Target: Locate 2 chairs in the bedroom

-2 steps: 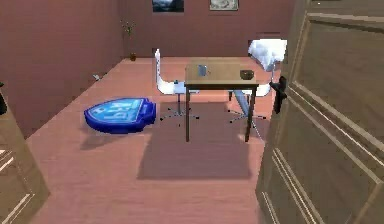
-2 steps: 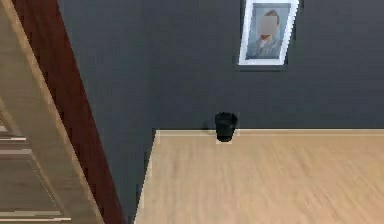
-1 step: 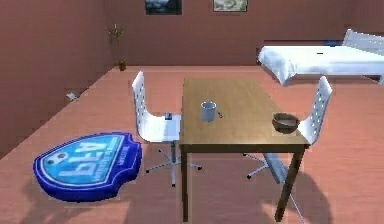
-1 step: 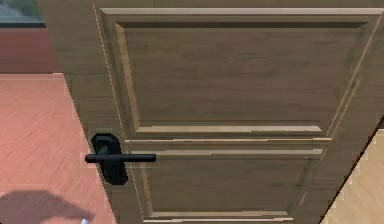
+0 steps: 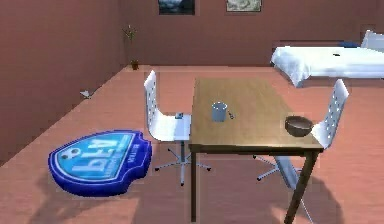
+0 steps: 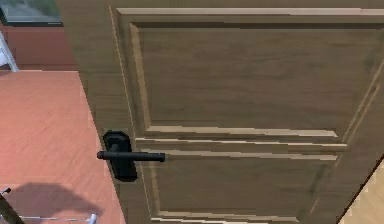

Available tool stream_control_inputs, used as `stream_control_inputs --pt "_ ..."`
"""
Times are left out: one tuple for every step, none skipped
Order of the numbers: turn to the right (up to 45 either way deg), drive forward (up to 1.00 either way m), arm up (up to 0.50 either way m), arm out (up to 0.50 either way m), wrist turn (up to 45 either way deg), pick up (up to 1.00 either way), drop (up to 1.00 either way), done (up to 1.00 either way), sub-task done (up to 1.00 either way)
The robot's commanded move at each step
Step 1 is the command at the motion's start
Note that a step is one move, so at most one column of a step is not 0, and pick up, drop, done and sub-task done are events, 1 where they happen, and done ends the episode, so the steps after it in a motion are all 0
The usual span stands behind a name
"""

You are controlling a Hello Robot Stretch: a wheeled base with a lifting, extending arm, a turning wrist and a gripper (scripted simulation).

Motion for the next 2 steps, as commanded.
stream_control_inputs --pt "0.0 0.35 0.0 0.0 0.0 0.0 0.0 0.0 0.0" --pt "0.0 0.0 0.0 0.0 0.0 0.0 0.0 0.0 1.0"
